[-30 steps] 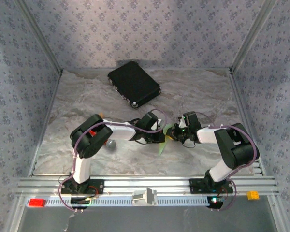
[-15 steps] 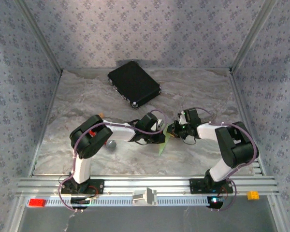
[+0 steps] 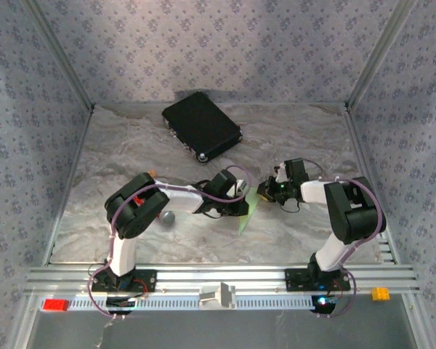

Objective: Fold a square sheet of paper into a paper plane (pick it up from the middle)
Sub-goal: Fold the wing for the fifth time at the center of the table.

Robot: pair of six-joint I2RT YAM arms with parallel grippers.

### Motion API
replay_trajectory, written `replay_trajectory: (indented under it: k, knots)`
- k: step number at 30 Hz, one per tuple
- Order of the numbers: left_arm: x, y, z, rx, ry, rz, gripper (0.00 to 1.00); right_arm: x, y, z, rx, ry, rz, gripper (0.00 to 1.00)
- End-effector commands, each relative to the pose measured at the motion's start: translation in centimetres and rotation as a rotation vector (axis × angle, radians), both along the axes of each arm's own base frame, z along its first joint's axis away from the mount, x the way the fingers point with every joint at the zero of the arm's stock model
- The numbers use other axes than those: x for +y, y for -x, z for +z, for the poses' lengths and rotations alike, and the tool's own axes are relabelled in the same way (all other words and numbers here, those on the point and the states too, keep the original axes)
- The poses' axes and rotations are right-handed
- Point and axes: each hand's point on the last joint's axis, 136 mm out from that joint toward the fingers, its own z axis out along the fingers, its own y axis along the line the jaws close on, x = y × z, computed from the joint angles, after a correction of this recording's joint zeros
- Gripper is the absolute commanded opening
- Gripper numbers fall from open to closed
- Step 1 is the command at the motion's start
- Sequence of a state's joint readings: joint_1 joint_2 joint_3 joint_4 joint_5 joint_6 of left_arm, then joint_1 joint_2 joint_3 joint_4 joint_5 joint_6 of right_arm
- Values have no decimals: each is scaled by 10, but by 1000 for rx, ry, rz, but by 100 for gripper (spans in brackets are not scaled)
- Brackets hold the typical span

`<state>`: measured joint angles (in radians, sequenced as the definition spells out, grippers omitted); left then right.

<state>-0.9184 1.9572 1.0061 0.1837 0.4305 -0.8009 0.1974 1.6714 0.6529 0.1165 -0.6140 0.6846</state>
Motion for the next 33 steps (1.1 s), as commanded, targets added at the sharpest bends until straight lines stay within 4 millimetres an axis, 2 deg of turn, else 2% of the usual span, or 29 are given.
replay_trajectory:
  k: [1,12,22,26,30,33]
  knots:
    - [45,43,-65,152,-243,-22,0,-16,-12,-8,-2,81,-34,10]
    - [44,45,-66,152,-242,-24,0,-34,-30,-14,5,106,-103,10]
    - [44,45,-65,148,-241,-25,0,-47,-36,-3,-23,163,-132,10]
    - [44,45,-65,146,-242,-26,0,-45,-37,12,-47,150,-127,10]
    - [44,45,-64,145,-241,-26,0,-47,-39,37,-118,163,-112,11]
    - [42,44,-63,143,-239,-27,0,-37,-37,54,-148,115,-76,11]
